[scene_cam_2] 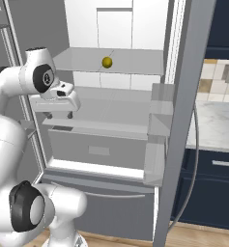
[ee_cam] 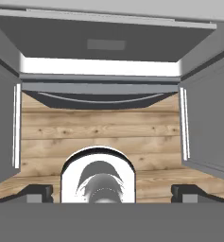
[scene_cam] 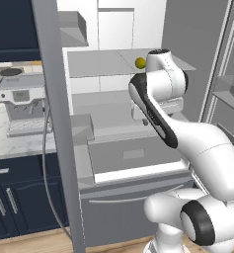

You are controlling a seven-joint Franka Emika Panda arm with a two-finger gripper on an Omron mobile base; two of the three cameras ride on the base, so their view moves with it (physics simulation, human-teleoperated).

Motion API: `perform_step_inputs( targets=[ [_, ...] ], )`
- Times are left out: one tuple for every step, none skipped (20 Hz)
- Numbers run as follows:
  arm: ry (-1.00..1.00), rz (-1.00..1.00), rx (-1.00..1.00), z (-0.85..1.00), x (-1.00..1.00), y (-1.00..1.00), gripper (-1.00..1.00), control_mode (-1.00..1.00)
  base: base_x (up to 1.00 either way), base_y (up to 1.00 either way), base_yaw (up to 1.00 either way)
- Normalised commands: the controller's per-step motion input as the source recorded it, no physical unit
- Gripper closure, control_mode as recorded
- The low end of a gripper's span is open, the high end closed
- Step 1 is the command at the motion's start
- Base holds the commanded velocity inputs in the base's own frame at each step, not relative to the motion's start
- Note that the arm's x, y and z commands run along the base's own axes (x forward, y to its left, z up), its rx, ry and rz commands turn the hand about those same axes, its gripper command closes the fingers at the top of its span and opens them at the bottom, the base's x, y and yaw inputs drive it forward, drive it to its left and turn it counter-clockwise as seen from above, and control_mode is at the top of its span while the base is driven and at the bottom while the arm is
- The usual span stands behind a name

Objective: Retrieve a lemon from the fridge and place it on the cutting board with the fish.

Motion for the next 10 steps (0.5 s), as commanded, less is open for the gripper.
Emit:
perform_step_inputs(
  targets=[
    [-0.02,-0.11,-0.22,-0.04,-0.65,-0.24,-1.0,-1.0,0.0,0.0,0.0],
    [-0.01,-0.15,-0.18,-0.06,-0.55,-0.34,-1.0,-1.0,0.0,0.0,0.0],
    [0.0,-0.15,-0.11,-0.02,-0.54,-0.36,-1.0,-1.0,0.0,0.0,0.0],
    [0.0,-0.14,-0.03,-0.01,-0.38,-0.31,-1.0,-1.0,0.0,0.0,0.0],
    [0.0,-0.09,0.0,0.0,-0.28,-0.24,-1.0,-1.0,0.0,0.0,0.0],
    [0.0,-0.07,0.01,-0.01,-0.13,-0.24,-1.0,-1.0,0.0,0.0,0.0],
    [0.03,-0.07,0.01,-0.1,-0.03,-0.19,-1.0,-1.0,0.0,0.0,0.0],
    [0.0,-0.06,0.0,-0.26,0.0,-0.11,-1.0,-1.0,0.0,0.0,0.0],
    [0.0,-0.01,0.0,-0.24,0.0,-0.16,-1.0,-1.0,0.0,0.0,0.0],
    [0.07,-0.01,0.0,-0.44,0.0,-0.14,-1.0,-1.0,0.0,0.0,0.0]
  ],
)
